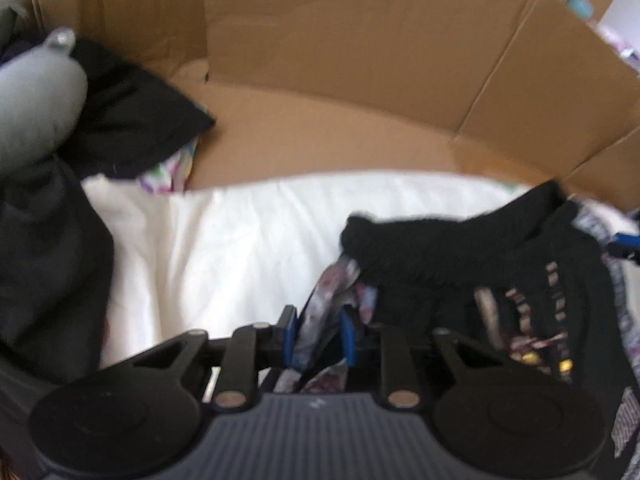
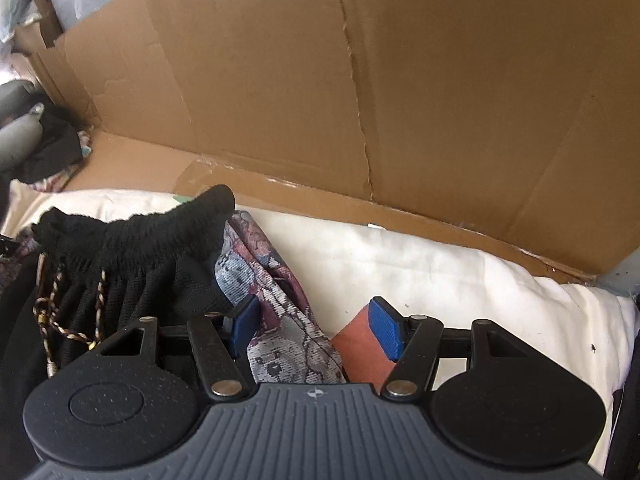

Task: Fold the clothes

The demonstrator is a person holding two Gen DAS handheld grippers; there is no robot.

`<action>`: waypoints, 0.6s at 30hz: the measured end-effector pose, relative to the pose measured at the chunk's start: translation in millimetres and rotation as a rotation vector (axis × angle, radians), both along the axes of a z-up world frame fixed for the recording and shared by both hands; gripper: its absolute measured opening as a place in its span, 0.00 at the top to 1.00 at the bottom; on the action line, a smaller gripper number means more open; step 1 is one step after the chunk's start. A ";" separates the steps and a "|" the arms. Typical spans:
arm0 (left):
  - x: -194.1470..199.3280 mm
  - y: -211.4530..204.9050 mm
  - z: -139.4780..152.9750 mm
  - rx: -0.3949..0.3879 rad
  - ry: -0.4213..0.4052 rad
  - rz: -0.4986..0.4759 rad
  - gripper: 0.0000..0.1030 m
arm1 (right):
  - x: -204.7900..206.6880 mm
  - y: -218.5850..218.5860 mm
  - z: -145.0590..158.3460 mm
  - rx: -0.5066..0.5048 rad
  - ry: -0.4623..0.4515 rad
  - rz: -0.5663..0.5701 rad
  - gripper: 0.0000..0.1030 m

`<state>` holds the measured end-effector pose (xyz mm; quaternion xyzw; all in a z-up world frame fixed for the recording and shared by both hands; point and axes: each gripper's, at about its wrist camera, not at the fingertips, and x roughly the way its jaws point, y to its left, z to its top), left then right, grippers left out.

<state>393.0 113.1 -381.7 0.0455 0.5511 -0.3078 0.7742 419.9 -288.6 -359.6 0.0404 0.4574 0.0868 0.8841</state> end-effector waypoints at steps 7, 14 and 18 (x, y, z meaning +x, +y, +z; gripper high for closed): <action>9.3 2.7 2.2 0.020 -0.012 -0.009 0.76 | 3.0 -3.2 13.7 0.013 -0.042 -0.010 0.38; -0.1 -3.9 -22.4 0.050 0.017 -0.044 0.76 | 9.5 2.3 12.8 -0.015 -0.045 -0.022 0.38; 3.6 -4.3 -33.0 0.077 0.020 -0.040 0.75 | 11.1 3.9 11.6 -0.022 -0.043 -0.019 0.38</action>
